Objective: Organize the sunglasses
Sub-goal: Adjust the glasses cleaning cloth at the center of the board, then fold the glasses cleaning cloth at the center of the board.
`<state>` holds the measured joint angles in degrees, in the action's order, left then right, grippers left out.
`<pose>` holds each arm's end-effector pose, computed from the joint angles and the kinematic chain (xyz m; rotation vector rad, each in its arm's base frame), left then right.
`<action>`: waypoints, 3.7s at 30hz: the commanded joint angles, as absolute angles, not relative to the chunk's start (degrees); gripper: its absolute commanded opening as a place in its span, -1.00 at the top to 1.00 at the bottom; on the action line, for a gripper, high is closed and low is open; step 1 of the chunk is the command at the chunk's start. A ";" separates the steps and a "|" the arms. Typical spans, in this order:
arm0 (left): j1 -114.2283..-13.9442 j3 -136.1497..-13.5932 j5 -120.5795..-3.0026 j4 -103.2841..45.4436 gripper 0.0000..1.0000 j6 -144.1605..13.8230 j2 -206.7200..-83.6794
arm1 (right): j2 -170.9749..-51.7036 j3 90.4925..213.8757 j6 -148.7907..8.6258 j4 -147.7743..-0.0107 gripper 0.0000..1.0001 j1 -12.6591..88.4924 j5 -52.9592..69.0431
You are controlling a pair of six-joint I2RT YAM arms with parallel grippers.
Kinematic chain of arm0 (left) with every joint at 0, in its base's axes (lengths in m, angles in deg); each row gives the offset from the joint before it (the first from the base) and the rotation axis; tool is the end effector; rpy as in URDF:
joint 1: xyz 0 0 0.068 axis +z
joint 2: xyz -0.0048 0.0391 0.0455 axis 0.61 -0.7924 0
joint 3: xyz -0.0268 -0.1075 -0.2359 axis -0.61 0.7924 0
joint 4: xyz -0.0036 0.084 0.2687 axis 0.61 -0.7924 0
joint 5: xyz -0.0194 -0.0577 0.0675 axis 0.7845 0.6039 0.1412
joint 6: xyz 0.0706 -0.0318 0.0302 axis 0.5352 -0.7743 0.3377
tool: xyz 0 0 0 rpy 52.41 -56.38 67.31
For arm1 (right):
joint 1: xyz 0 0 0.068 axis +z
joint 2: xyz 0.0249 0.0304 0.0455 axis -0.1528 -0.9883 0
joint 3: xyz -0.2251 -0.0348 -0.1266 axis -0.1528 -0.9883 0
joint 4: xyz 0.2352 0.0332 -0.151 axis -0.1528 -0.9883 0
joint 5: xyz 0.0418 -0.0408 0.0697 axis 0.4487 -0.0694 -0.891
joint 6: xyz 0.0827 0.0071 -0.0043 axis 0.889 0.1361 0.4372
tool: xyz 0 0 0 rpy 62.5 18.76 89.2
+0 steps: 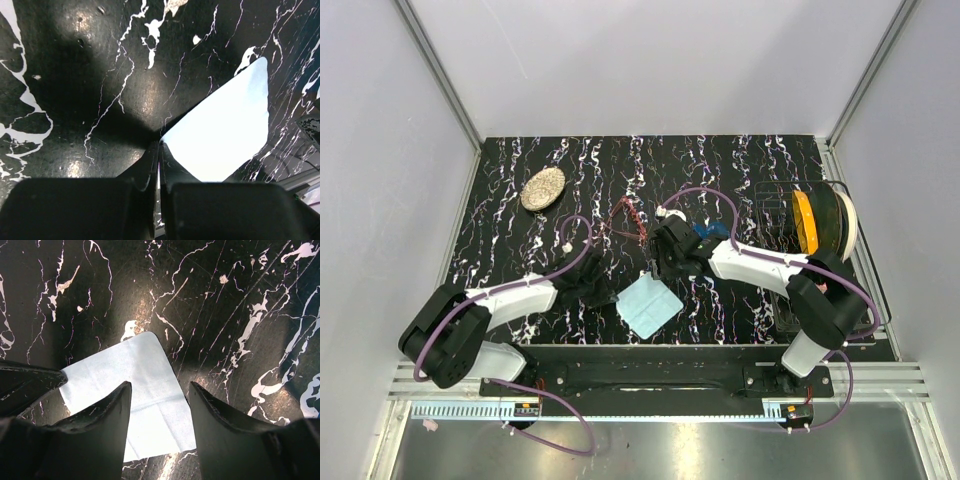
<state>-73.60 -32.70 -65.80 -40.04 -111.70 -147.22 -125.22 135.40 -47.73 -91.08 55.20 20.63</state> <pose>0.2157 -0.1636 0.0814 -0.4911 2.6732 -0.6686 0.2656 0.2698 0.1373 -0.3483 2.5365 0.4239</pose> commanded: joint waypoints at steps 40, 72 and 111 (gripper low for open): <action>-71.43 -56.84 -75.15 -52.65 1.00 -83.12 -165.33 | -141.36 147.04 -53.43 -88.59 0.56 52.03 18.32; -71.60 -57.81 -70.67 -53.96 1.00 -76.62 -159.27 | -133.01 141.68 -55.45 -85.69 1.00 50.98 17.97; -76.26 -50.87 -63.46 -56.95 1.00 -77.58 -151.62 | -121.31 129.90 -57.21 -84.28 1.00 50.98 6.89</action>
<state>-75.96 -51.39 -64.45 -58.16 -77.56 -152.51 -123.16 129.28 -57.56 -85.42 51.36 7.37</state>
